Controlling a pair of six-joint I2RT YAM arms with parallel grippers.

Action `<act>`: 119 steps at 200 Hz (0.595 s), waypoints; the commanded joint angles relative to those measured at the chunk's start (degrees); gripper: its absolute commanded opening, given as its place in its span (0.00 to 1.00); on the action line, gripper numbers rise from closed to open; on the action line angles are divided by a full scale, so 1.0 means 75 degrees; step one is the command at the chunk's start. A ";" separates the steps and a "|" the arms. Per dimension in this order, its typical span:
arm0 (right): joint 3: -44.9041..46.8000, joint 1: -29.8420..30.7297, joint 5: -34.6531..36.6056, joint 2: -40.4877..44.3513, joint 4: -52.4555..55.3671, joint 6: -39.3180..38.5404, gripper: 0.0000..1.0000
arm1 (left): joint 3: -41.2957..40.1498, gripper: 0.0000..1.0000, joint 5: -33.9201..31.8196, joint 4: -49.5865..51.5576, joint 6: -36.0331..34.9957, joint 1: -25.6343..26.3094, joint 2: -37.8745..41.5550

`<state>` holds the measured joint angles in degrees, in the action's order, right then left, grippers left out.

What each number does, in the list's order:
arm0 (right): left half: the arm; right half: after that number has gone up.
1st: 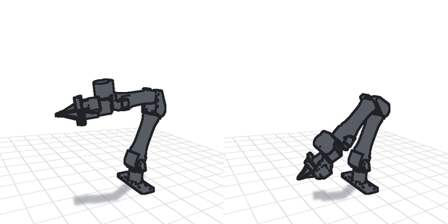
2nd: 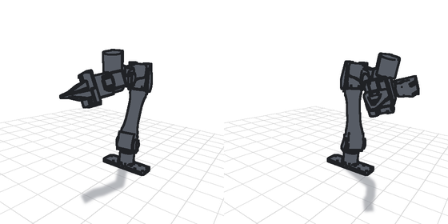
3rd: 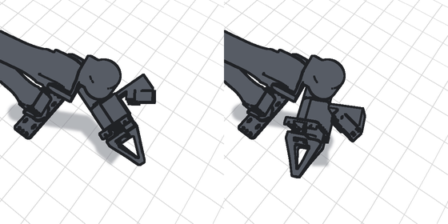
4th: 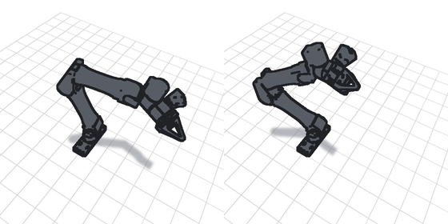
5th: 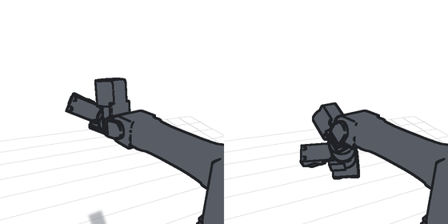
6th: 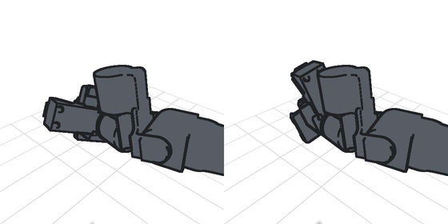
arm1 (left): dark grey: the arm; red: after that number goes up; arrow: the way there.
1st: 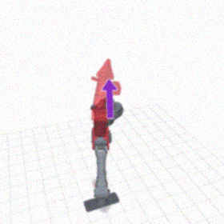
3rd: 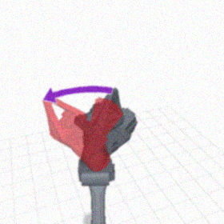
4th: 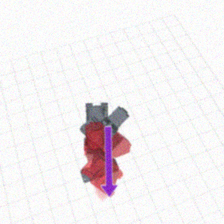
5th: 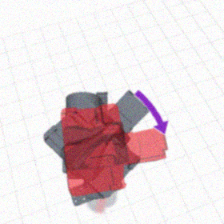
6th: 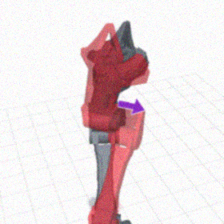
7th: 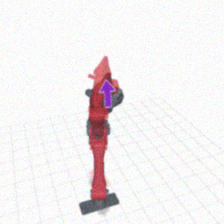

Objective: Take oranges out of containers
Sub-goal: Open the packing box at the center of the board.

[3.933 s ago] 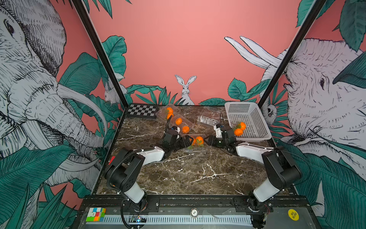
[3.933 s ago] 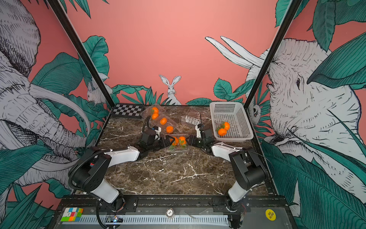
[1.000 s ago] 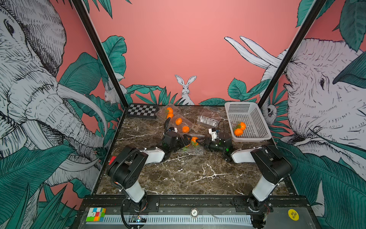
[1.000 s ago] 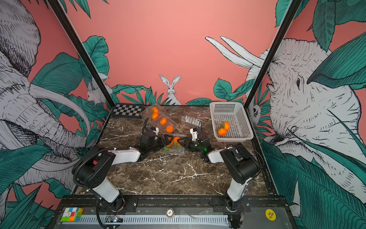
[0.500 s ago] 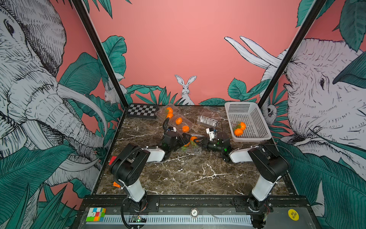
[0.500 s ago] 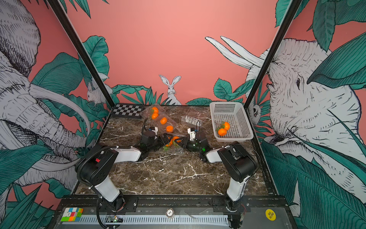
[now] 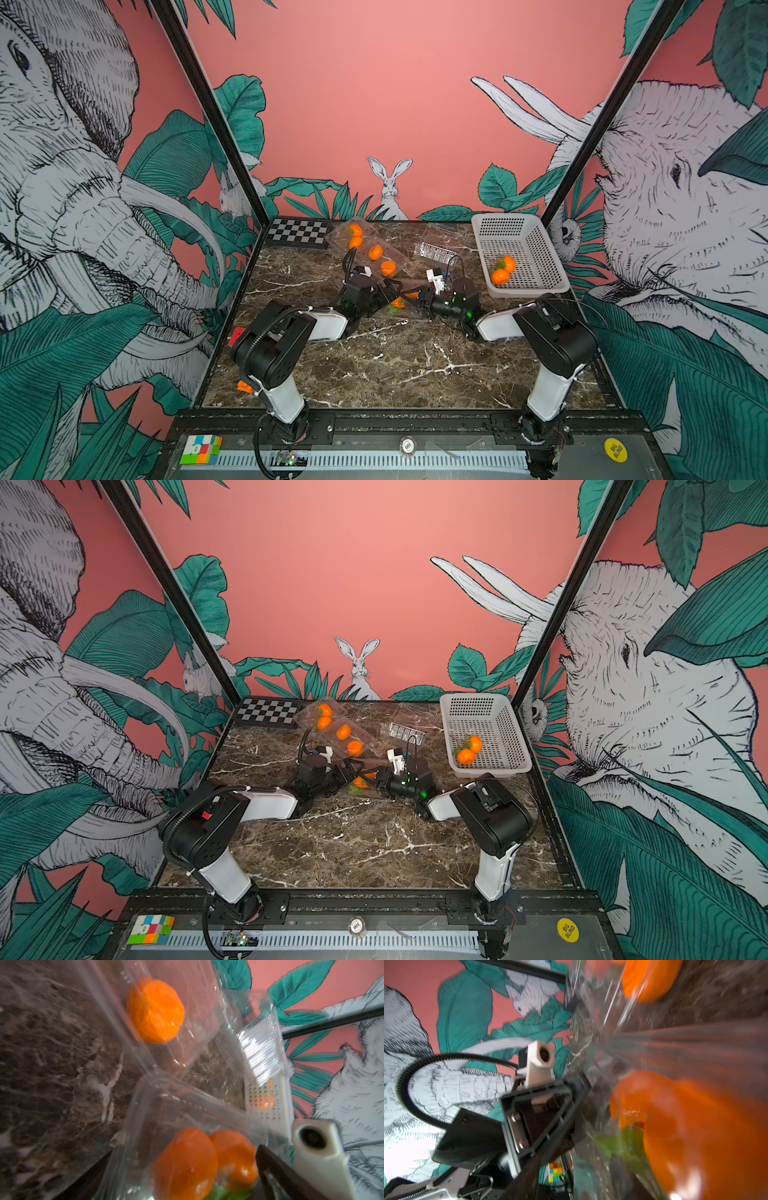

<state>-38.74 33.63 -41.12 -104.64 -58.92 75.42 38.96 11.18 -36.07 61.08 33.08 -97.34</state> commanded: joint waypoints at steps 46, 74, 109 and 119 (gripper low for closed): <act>-0.0137 0.0252 -0.0430 0.0123 -0.0449 0.0085 0.56 | 0.0034 0.99 0.0576 -0.0465 0.0118 0.0325 0.0302; -0.0067 0.0158 -0.0388 0.0592 0.0257 -0.0317 0.57 | -0.0077 0.99 0.0478 -0.0007 -0.0091 0.0239 0.0758; -0.0051 -0.0039 -0.0386 0.1011 0.1024 -0.0670 0.61 | -0.0385 0.99 0.0553 0.0196 -0.0068 -0.0133 0.1295; -0.0068 -0.0086 -0.0376 0.1086 0.1214 -0.0756 0.63 | -0.0407 0.99 0.0594 0.0313 -0.0110 -0.0230 0.1413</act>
<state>-38.68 33.67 -43.68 -98.43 -52.99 73.03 37.21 12.71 -34.98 60.64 32.49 -90.59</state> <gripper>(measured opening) 0.616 0.991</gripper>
